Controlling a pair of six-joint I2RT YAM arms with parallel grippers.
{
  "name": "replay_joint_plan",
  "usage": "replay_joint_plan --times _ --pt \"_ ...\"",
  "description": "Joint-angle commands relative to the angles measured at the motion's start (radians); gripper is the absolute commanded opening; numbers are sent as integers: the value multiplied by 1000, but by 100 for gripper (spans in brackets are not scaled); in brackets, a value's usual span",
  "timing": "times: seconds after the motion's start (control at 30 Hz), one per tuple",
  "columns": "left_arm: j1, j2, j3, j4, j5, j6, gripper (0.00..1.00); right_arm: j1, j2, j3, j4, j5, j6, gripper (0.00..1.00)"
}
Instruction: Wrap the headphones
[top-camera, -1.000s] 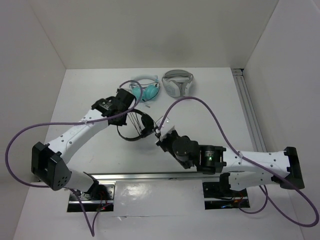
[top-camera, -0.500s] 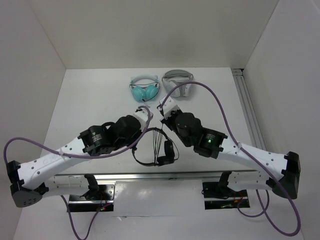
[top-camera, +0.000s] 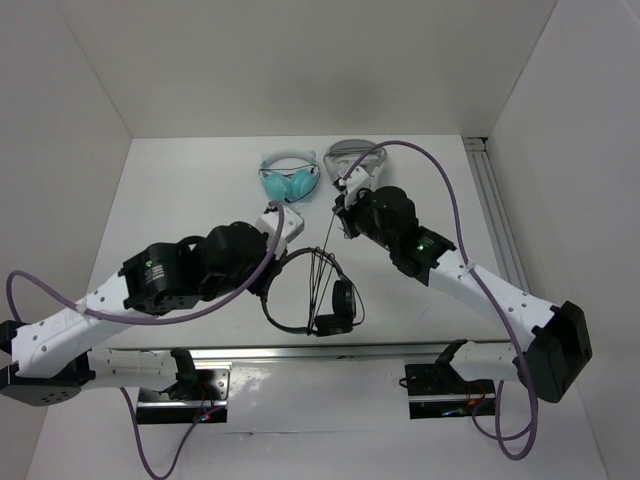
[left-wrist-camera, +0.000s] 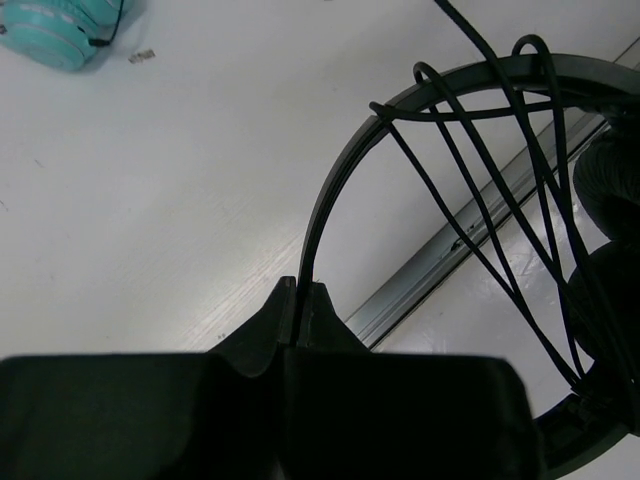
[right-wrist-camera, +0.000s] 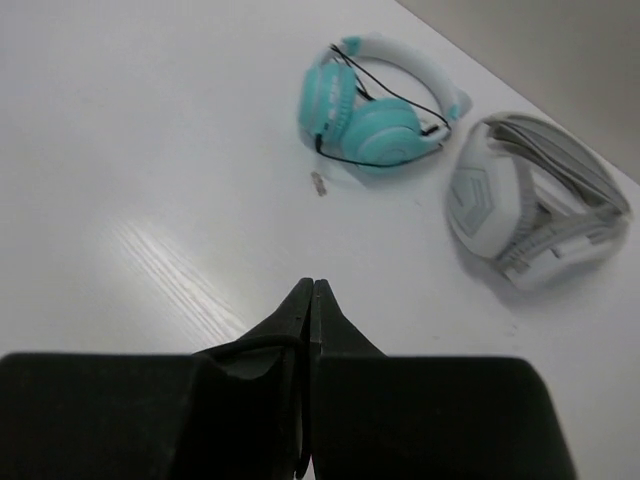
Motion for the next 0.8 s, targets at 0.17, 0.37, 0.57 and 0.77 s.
replay_joint_plan --times 0.17,0.37,0.57,0.77 --pt "-23 49 211 -20 46 30 0 -36 72 -142 389 -265 243 4" --pt "-23 81 269 9 -125 -19 0 -36 164 -226 581 -474 380 4" --pt "-23 131 352 -51 -372 -122 0 10 212 -340 714 -494 429 6" --pt "-23 194 438 -128 -440 -223 0 21 166 -485 846 -468 480 7"
